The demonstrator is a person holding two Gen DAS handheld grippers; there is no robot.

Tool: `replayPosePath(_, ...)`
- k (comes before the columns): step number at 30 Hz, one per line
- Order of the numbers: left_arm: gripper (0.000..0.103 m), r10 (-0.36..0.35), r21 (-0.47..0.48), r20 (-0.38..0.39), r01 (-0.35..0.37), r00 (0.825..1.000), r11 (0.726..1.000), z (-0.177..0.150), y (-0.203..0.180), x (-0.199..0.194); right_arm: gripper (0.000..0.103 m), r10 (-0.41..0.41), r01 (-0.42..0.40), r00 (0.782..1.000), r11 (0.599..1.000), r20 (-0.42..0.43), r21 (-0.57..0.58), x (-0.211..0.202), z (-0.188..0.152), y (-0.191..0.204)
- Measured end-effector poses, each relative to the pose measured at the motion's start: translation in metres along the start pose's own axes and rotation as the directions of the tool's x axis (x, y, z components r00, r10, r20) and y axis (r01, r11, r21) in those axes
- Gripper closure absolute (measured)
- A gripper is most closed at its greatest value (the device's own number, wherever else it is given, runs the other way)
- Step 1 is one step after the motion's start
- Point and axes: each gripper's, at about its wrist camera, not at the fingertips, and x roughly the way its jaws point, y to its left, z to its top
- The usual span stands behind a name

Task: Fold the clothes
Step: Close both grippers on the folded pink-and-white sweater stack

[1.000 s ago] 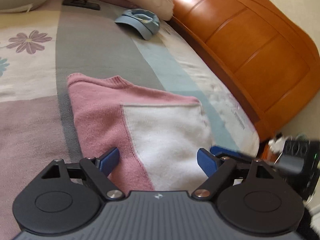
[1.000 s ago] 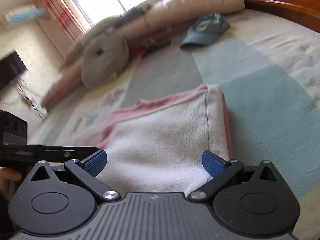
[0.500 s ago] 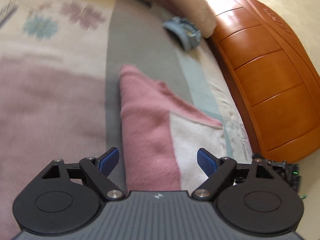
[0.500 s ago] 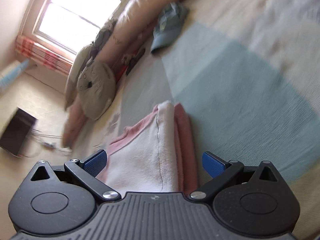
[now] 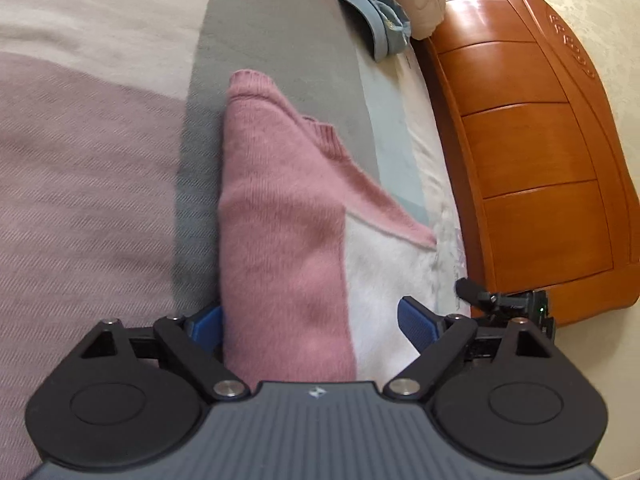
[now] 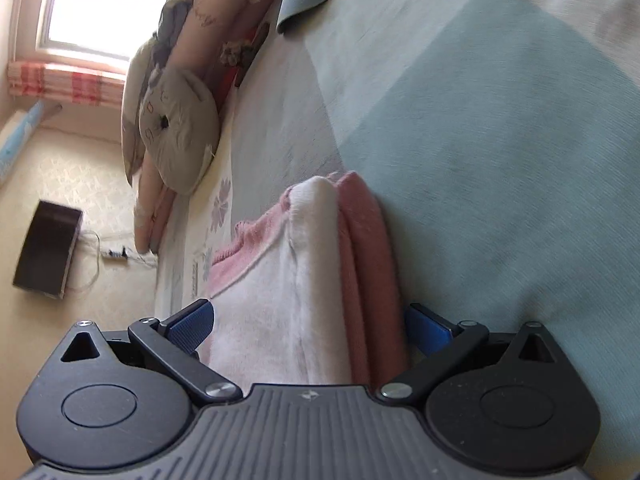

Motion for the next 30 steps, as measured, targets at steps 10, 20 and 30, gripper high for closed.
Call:
replayPosePath(10,0.012,-0.072,-0.037,-0.085,0.07,0.994,0.997,-0.016,0.013,-0.009,0.0,-0.011,0.01,0.996,1.0,-0.089,-0.018,-0.006,-0.035,0.006)
replayPosePath(20,0.011,-0.092,-0.026,-0.105,0.089,0.99,0.996,0.004,0.001,0.014,0.0,0.039,-0.038,0.996,0.999,-0.079,0.007,-0.003,-0.024,0.003)
replayPosePath(30,0.003,-0.075,-0.003,-0.136,0.075,0.988,0.997,0.009,-0.014,0.031,0.0,0.112,-0.11,0.991,0.994,-0.067,0.023,0.006,-0.016,0.001)
